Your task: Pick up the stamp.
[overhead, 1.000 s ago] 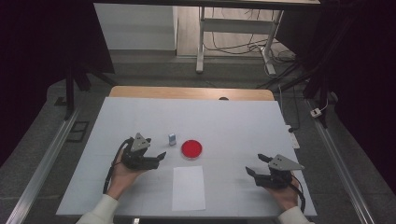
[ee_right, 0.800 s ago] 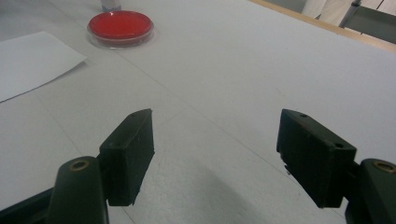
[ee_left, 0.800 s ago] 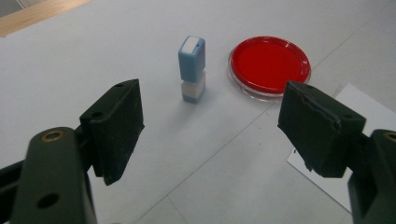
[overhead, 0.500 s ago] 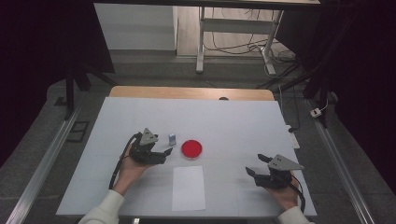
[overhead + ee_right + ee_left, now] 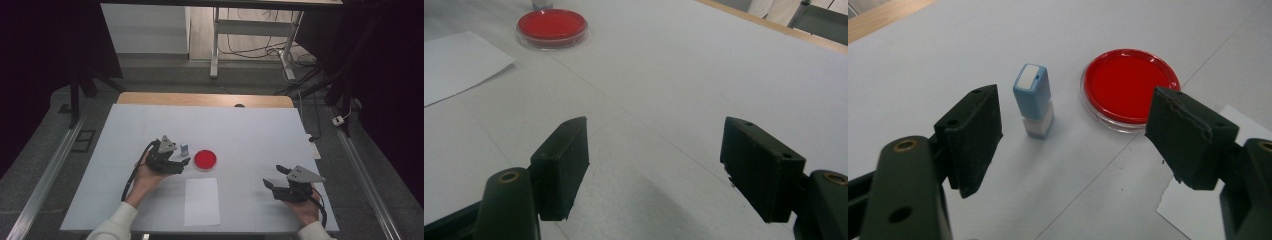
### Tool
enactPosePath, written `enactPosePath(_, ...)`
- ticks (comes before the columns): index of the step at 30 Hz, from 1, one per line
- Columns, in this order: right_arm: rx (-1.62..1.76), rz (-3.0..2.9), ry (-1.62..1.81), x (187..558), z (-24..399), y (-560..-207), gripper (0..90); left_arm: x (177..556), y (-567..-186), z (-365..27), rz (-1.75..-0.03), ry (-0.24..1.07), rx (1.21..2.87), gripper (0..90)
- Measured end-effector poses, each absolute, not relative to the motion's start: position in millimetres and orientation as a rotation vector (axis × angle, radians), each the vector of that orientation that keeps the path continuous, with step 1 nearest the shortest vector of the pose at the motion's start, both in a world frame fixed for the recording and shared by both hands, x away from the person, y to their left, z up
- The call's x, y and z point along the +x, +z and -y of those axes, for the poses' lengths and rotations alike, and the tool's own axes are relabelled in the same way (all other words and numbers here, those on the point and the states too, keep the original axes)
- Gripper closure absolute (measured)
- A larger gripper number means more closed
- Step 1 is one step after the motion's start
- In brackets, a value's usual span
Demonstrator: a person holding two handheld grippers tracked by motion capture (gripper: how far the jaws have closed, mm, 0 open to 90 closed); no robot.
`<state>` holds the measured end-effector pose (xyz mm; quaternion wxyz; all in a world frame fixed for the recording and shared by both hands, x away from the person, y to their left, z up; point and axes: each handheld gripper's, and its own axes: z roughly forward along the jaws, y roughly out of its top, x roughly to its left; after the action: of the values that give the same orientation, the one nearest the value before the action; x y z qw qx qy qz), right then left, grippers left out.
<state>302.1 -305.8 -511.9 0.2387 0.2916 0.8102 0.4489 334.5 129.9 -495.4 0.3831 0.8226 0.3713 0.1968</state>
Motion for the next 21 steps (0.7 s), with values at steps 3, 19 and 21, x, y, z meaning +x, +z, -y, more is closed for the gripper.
enactPosePath(3, 0.797, -2.223, 1.226, 302.4, 305.3, -512.4, 26.9, 337.6, -495.9, -126.7, -0.940, 0.501, 2.106, 22.6)
enactPosePath(19, 0.794, -2.224, 1.224, 302.4, 305.8, -512.6, 27.0, 361.9, -502.6, -127.3, -0.940, 0.522, 2.142, 27.0)
enactPosePath(21, 0.796, -2.222, 1.219, 302.3, 305.8, -512.7, 27.0, 365.9, -503.3, -127.6, -0.931, 0.522, 2.139, 28.7)
